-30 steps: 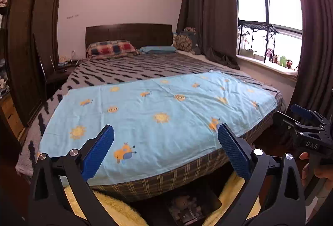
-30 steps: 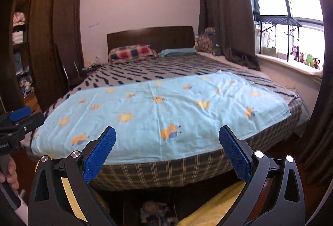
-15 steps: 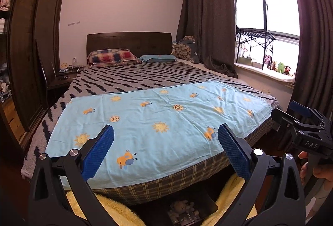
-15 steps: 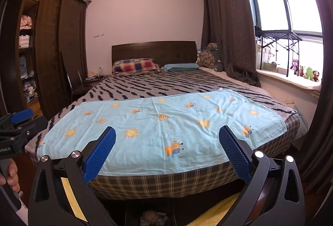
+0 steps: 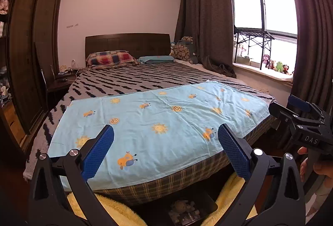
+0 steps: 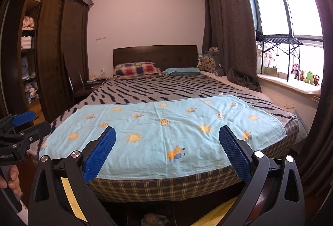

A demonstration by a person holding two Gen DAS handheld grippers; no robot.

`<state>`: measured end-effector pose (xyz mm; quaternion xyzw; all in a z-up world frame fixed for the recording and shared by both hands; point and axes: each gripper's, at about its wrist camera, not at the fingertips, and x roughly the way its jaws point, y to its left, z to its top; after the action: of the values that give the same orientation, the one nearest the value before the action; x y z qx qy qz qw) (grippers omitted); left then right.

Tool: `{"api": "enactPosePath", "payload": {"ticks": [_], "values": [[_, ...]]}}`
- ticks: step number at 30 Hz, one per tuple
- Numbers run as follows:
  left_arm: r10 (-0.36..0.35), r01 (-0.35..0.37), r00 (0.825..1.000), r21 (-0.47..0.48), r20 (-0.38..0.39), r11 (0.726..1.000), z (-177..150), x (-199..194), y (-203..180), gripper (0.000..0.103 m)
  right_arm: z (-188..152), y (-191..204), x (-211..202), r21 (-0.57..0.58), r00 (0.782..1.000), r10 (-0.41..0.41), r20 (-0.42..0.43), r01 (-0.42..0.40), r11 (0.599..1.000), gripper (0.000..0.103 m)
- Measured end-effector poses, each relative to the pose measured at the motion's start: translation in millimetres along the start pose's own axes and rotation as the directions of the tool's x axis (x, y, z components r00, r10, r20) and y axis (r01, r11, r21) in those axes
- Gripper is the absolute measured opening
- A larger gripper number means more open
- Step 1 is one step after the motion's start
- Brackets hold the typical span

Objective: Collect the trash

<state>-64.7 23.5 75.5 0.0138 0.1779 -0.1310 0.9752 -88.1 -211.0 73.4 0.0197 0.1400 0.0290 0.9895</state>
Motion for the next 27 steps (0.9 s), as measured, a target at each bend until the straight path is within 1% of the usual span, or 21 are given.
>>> {"api": "enactPosePath", "payload": {"ticks": [5, 14, 27], "values": [[0.002, -0.002, 1.000, -0.007, -0.015, 1.000, -1.8, 2.2, 3.3, 0.095, 0.1, 3.9, 4.7, 0.001, 1.000, 0.010, -0.018, -0.010, 1.000, 0.100], [-0.001, 0.001, 1.000, -0.002, -0.031, 1.000, -2.2, 2.6, 2.2, 0.095, -1.3, 3.8, 3.9, 0.018, 1.000, 0.010, -0.020, -0.010, 1.000, 0.100], [-0.007, 0.007, 1.000, 0.010, -0.031, 1.000, -4.2, -0.8, -0.9, 0.095, -4.4, 6.3, 5.2, 0.025, 0.999, 0.023, -0.030, -0.022, 0.999, 0.100]]}}
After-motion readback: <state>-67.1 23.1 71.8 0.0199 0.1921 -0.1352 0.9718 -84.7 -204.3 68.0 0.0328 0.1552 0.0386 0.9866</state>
